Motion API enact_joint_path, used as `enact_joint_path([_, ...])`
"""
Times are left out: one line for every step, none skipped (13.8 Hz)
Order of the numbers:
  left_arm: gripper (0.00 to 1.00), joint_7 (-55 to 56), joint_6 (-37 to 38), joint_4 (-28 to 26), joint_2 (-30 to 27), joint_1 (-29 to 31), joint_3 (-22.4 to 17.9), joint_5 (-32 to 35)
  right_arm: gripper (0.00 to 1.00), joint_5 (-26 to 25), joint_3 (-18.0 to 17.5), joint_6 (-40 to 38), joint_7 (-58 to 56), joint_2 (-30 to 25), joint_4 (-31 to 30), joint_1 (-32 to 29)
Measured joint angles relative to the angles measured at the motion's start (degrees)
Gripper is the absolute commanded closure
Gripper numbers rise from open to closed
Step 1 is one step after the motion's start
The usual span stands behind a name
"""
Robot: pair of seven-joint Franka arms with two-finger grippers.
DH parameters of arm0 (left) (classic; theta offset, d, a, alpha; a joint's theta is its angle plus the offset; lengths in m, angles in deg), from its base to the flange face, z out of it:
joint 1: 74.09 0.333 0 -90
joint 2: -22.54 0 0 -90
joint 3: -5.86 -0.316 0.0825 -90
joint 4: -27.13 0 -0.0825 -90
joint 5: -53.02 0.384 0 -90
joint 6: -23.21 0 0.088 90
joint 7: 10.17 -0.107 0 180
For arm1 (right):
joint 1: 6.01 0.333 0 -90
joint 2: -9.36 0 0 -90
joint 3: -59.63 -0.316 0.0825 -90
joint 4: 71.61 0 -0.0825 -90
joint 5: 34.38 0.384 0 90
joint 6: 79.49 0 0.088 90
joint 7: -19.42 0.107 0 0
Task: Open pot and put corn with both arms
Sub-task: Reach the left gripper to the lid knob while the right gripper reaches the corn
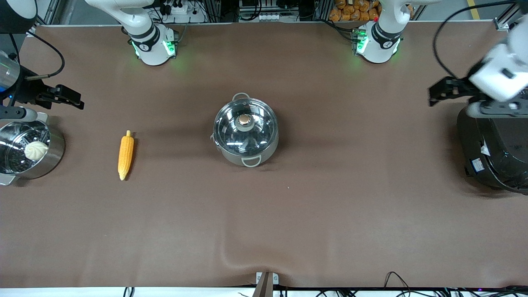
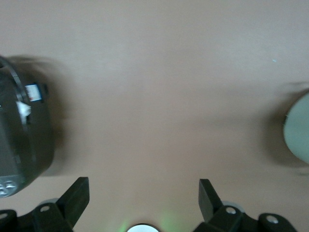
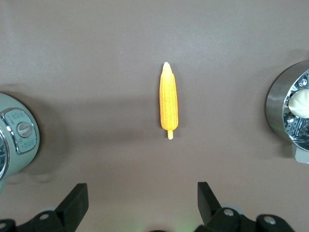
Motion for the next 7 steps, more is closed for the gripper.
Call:
enact_joint_path([0.00, 3.1, -0.3, 0.0, 0.7, -1.7, 1.0, -0.7, 0.00, 0.0, 0.0, 0.6, 0.0, 0.2, -0.3, 0.0])
enact_joint_path([0.00, 8.3, -1.5, 0.0, 1.7, -4.0, 2.1, -1.0, 0.00, 0.0, 0.0, 1.2, 0.0, 0.6, -0.5, 0.0])
enact_joint_path([0.00, 14.3, -3.5, 0.0, 2.9, -6.9, 3.0, -1.1, 0.00, 0.0, 0.0, 2.2, 0.0, 0.9, -0.9, 0.0])
enact_joint_path([0.00, 19.8, -6.2, -0.1, 4.3, -10.2, 3.6, -1.2, 0.00, 0.0, 0.0, 3.8, 0.0, 1.2, -1.8, 0.1])
enact_joint_path([0.00, 24.5, -9.1, -0.1, 6.0, -13.7, 3.9, -1.2, 0.00, 0.0, 0.0, 5.6, 0.0, 1.6, -3.1, 0.2])
enact_joint_path([0.00, 28.9, -11.9, -0.2, 8.0, -17.1, 4.0, -1.2, 0.00, 0.0, 0.0, 7.5, 0.0, 2.1, -4.6, 0.3])
enact_joint_path([0.00, 34.0, -15.1, -0.2, 10.4, -20.4, 4.0, -1.3, 0.00, 0.0, 0.0, 9.9, 0.0, 2.8, -6.3, 0.5])
